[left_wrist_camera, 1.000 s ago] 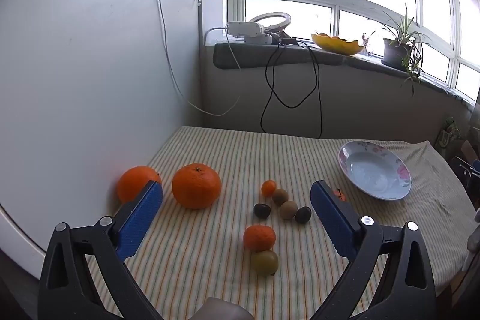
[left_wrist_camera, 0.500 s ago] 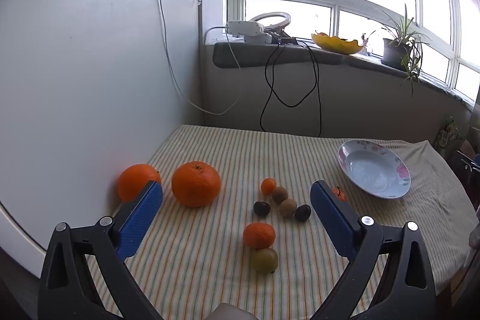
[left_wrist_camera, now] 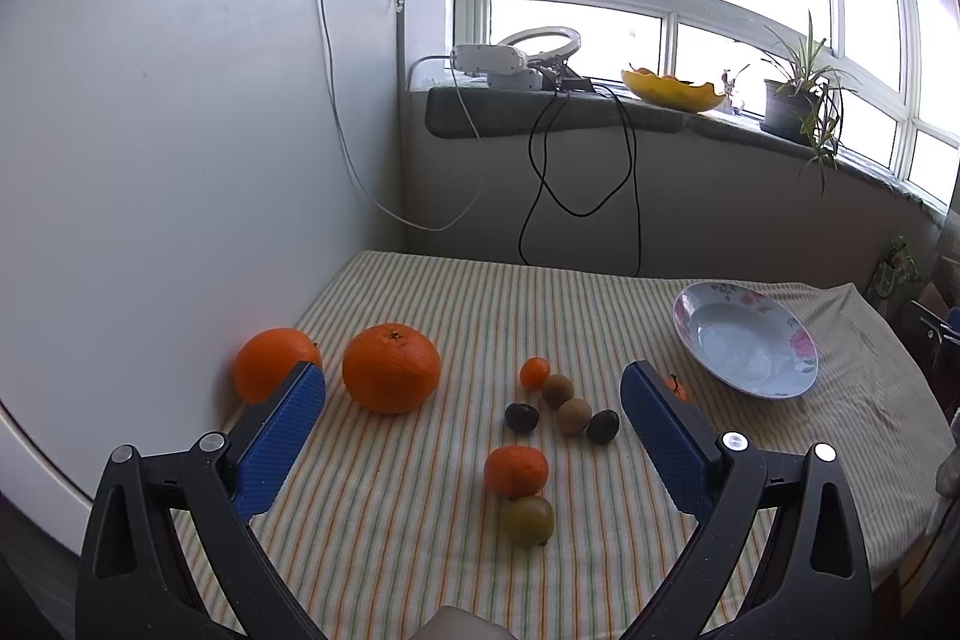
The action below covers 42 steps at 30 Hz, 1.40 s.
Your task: Organize fruits
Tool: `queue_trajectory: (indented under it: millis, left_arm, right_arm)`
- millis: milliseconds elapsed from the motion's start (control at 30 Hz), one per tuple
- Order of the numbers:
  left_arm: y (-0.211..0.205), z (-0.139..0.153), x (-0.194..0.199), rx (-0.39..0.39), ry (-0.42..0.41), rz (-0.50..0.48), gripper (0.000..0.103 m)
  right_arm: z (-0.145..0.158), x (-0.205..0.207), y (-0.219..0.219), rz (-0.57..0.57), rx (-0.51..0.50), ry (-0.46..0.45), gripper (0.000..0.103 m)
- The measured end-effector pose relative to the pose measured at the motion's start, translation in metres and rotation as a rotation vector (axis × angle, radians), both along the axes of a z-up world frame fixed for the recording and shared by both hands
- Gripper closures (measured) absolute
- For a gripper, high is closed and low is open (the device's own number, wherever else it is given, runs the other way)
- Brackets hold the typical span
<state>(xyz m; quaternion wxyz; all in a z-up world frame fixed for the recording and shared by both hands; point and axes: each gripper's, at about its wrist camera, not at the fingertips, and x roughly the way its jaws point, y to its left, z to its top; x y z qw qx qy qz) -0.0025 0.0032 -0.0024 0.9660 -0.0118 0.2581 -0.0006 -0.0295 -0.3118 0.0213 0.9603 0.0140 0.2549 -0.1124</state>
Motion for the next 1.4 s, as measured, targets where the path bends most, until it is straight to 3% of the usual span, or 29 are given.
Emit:
queue_trajectory:
  millis: [1400]
  left_arm:
    - [0.0004,0.0007,0.0004,-0.007,-0.003,0.0,0.004]
  right_arm:
    - [-0.0028,0.0018,0.0058,0.01,0.0,0.002,0.0]
